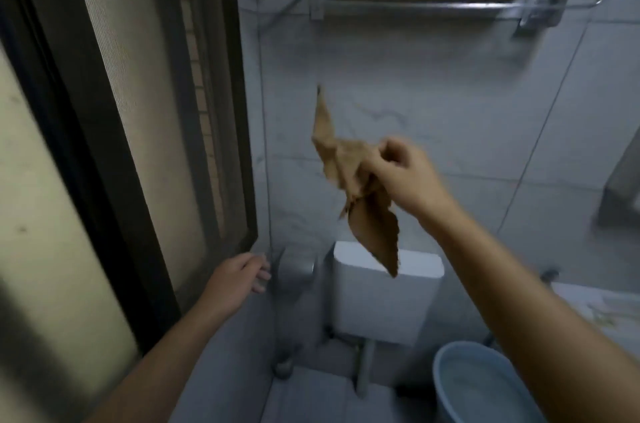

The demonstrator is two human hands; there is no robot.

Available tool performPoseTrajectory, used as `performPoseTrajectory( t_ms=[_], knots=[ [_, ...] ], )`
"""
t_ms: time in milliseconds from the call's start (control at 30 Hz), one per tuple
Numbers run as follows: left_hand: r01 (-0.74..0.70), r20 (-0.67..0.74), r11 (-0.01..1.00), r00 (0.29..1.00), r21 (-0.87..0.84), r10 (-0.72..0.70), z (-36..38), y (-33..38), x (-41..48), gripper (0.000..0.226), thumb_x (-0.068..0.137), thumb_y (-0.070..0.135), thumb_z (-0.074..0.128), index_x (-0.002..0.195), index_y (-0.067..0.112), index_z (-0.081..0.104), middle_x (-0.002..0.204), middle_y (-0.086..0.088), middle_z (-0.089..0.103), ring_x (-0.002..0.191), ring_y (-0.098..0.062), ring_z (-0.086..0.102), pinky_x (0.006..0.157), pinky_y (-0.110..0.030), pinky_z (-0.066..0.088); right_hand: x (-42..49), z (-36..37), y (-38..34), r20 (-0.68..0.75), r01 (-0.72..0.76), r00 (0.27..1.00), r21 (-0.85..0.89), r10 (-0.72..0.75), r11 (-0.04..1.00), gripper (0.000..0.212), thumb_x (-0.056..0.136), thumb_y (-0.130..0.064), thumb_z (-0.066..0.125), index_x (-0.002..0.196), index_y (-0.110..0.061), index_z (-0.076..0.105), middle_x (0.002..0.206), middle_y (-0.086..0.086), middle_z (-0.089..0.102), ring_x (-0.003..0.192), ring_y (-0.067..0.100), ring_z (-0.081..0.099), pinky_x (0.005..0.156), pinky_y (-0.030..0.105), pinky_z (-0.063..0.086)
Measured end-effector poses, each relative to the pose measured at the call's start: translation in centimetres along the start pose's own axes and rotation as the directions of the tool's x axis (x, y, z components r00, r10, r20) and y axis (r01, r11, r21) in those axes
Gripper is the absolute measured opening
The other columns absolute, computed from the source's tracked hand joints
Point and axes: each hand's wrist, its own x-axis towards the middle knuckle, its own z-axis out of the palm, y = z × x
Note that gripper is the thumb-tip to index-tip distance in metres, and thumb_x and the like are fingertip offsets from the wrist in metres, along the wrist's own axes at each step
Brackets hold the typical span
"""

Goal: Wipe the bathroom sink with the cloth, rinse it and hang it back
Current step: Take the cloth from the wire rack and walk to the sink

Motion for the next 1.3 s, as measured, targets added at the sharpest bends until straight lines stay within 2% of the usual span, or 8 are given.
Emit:
performPoseTrajectory(
  t_ms=[167, 367, 500, 700, 833, 967, 1100, 1300],
  knots=[
    [0.338, -0.037, 0.939, 0.94, -0.055, -0.34, 3.6, -12.6, -7.6, 0.031, 0.104, 0.02, 0.048, 0.084, 0.007, 0.067, 0.083, -0.012, 0.072, 0.063, -0.023, 0.062, 0.057, -0.026, 0.041, -16.5, 3.1, 15.2, 0.24, -0.298, 0.92, -0.088, 0.311, 0.951, 0.019, 0.093, -0.011, 0.062, 0.074, -0.01, 0.058, 0.073, 0.006, 0.063, 0.066, 0.013, 0.059, 0.064, 0.029, 0.048],
    [0.695, -0.028, 0.707, 0.71, -0.133, -0.703, 5.6, -25.8, -20.6, 0.039, 0.106, 0.03, 0.043, 0.086, 0.005, 0.066, 0.09, -0.016, 0.073, 0.071, -0.027, 0.066, 0.065, -0.031, 0.049, -34.9, 3.1, 27.2, 0.311, -0.616, 0.704, -0.182, 0.639, 0.767, 0.019, 0.091, -0.011, 0.065, 0.074, -0.006, 0.056, 0.069, 0.006, 0.06, 0.065, 0.018, 0.058, 0.057, 0.027, 0.048],
    [0.786, -0.043, 0.61, 0.609, -0.102, -0.792, 5.5, -30.8, -27.7, 0.04, 0.108, 0.031, 0.038, 0.091, 0.006, 0.065, 0.096, -0.016, 0.073, 0.079, -0.028, 0.067, 0.069, -0.032, 0.05, -43.4, 1.7, 30.1, 0.248, -0.741, 0.581, -0.235, 0.775, 0.63, 0.017, 0.089, -0.013, 0.065, 0.076, -0.005, 0.056, 0.074, 0.013, 0.065, 0.067, 0.023, 0.062, 0.065, 0.042, 0.054],
    [0.795, -0.055, 0.599, 0.606, 0.097, -0.794, 4.7, -32.8, -29.2, 0.038, 0.108, 0.027, 0.038, 0.095, 0.003, 0.065, 0.089, -0.014, 0.071, 0.077, -0.029, 0.066, 0.067, -0.032, 0.047, -49.3, -0.3, 30.9, 0.132, -0.841, 0.473, -0.228, 0.871, 0.491, 0.017, 0.087, -0.012, 0.068, 0.077, -0.004, 0.056, 0.071, 0.007, 0.062, 0.067, 0.021, 0.06, 0.071, 0.044, 0.056],
    [0.715, 0.032, 0.625, 0.65, 0.314, -0.759, 5.7, -33.6, -26.7, 0.035, 0.105, 0.023, 0.045, 0.089, 0.0, 0.066, 0.091, -0.02, 0.073, 0.074, -0.03, 0.065, 0.065, -0.032, 0.045, -52.7, -1.8, 30.6, -0.043, -0.903, 0.414, -0.147, 0.909, 0.404, 0.017, 0.086, -0.014, 0.069, 0.083, 0.0, 0.059, 0.073, 0.01, 0.065, 0.072, 0.027, 0.066, 0.072, 0.045, 0.057],
    [0.55, 0.189, 0.653, 0.672, 0.521, -0.716, 8.3, -34.0, -23.4, 0.034, 0.103, 0.019, 0.048, 0.08, 0.002, 0.065, 0.085, -0.02, 0.072, 0.067, -0.028, 0.061, 0.062, -0.03, 0.043, -58.1, -2.7, 28.3, -0.256, -0.954, 0.298, -0.04, 0.92, 0.298, 0.016, 0.084, -0.015, 0.07, 0.08, -0.003, 0.061, 0.079, 0.015, 0.068, 0.075, 0.031, 0.067, 0.071, 0.044, 0.058],
    [0.361, 0.385, 0.707, 0.645, 0.608, -0.66, 13.9, -32.2, -21.3, 0.032, 0.102, 0.016, 0.049, 0.074, 0.007, 0.061, 0.073, -0.014, 0.066, 0.058, -0.023, 0.055, 0.054, -0.025, 0.039, -64.8, -3.4, 25.5, -0.414, -0.982, 0.131, 0.074, 0.901, 0.177, 0.011, 0.085, -0.016, 0.067, 0.078, -0.01, 0.061, 0.077, 0.01, 0.068, 0.075, 0.028, 0.067, 0.071, 0.042, 0.056],
    [-0.047, 0.691, 0.794, 0.524, 0.606, -0.497, 23.4, -27.0, -24.9, 0.032, 0.103, 0.025, 0.05, 0.082, 0.007, 0.065, 0.084, -0.014, 0.073, 0.066, -0.022, 0.063, 0.059, -0.028, 0.045, -76.3, -3.5, 21.6, -0.522, -0.955, -0.14, 0.296, 0.842, 0.025, 0.016, 0.085, -0.02, 0.069, 0.078, -0.008, 0.062, 0.076, 0.009, 0.067, 0.074, 0.026, 0.064, 0.07, 0.039, 0.053]
  ],
)
